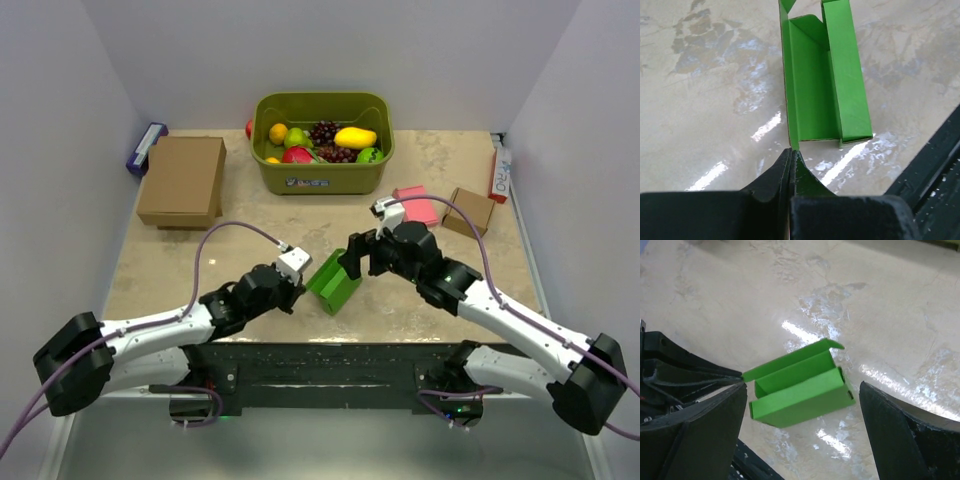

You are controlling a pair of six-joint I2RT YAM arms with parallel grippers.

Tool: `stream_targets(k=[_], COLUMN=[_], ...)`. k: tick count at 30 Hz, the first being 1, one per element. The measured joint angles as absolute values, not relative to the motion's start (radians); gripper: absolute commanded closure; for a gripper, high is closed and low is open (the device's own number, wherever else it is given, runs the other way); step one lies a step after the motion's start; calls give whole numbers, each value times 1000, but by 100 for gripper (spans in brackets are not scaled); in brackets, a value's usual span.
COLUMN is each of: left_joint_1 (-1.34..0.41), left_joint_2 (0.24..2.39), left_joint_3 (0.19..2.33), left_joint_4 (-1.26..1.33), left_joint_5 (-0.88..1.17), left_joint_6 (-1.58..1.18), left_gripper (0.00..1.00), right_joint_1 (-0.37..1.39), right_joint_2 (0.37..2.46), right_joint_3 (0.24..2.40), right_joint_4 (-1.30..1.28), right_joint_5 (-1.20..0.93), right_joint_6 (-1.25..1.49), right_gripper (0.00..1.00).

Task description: Fold the paper box

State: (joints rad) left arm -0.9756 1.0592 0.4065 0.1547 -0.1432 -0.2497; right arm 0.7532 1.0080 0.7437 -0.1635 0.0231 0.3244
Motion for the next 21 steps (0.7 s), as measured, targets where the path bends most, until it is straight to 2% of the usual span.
stream_targets(k=[4, 5, 6, 8, 9, 14, 21], left_joint_1=[-911, -901, -891, -876, -868, -844, -844], left_joint_2=[1110, 1126, 1145, 1184, 1206, 1281, 1304], left_joint_3=[418, 425, 433, 454, 466, 503, 521], left_joint_4=[146, 142, 139, 133, 132, 130, 129], left_joint_5=[-107, -101, -94, -84, -80, -65, -55], left_joint_6=[-241, -241, -241, -241, -241, -238, -199], left_gripper=[100, 100, 100, 100, 100, 100, 100], right_joint_1=[754, 754, 754, 753, 754, 789, 820], right_joint_2=[1033, 1031, 1029, 1032, 1044, 1230, 1396], right_joint_3=[715, 688, 667, 614, 595, 580, 635], right_joint_4=[-153, -141, -134, -99, -81, 40, 91], right_joint_5=[62, 60, 59, 39, 27, -46, -39], right_joint_6=[413, 438, 454, 492, 510, 567, 569], right_gripper=[14, 19, 28, 36, 45, 53, 53])
